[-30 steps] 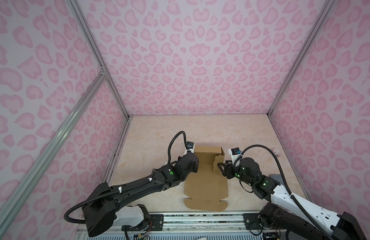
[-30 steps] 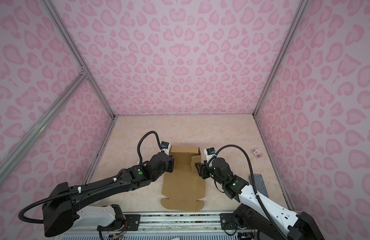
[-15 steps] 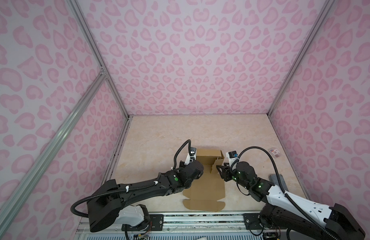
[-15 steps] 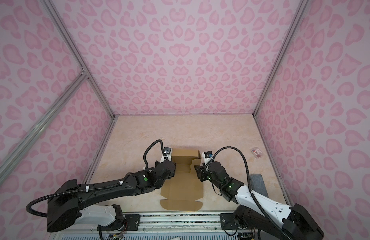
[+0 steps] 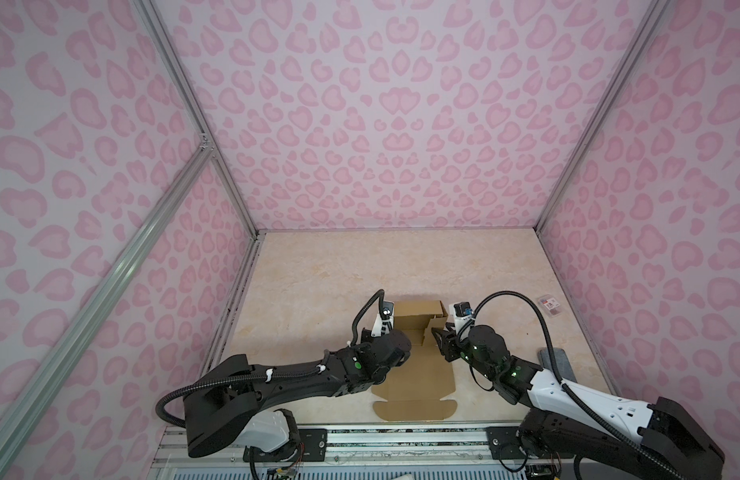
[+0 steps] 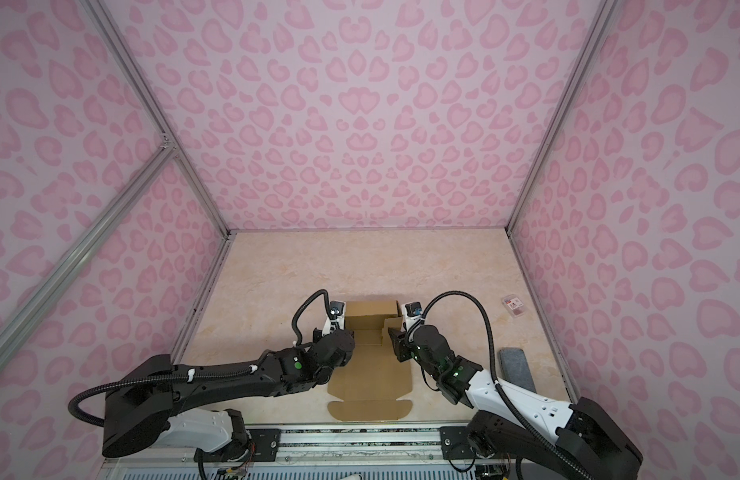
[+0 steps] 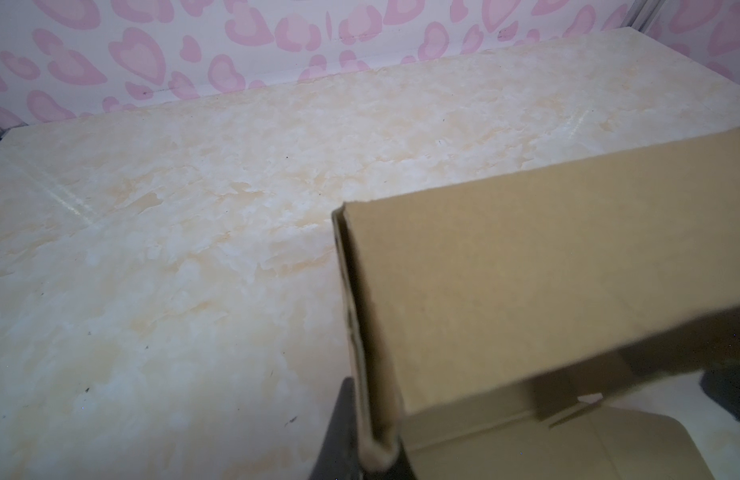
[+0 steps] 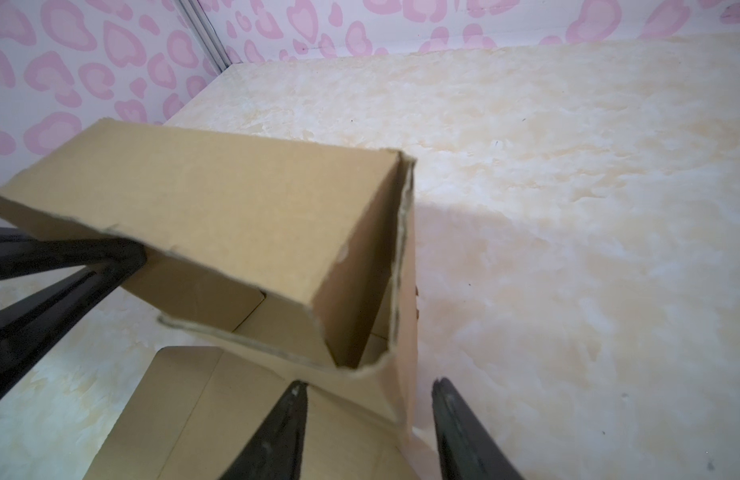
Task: Fold the paper box
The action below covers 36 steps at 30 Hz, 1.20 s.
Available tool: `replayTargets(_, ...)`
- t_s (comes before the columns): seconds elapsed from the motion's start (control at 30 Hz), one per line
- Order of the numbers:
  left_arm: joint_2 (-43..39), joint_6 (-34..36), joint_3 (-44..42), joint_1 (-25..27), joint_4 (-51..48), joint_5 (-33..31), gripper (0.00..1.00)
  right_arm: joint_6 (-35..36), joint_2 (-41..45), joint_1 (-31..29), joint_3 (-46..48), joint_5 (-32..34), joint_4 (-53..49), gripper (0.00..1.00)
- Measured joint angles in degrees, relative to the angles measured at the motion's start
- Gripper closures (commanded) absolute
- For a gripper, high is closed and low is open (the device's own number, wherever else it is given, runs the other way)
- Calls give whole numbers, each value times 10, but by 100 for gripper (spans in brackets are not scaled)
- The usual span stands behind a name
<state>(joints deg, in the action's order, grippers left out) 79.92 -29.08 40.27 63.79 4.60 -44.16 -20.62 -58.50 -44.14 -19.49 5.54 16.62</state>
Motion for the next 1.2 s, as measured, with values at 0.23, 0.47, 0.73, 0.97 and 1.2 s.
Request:
replayTargets(0.23, 2, -2, 0, 1, 2, -8, 99, 23, -8, 0, 10, -9, 37, 62)
replayTargets(0.47, 1, -4, 0, 3, 2, -13, 99, 33, -22, 0, 13, -22, 62, 66)
replayTargets(0.73, 1, -8, -3, 6, 5, -14, 99, 37, -35, 4, 14, -22, 75, 65)
replayTargets(0.97, -6, -8, -9, 9, 14, -12, 99, 37, -59, 10, 9, -11, 93, 60)
replayTargets(1.2, -17, -8, -15, 10, 15, -11, 99, 38, -78, 19, 3, -15, 112, 67)
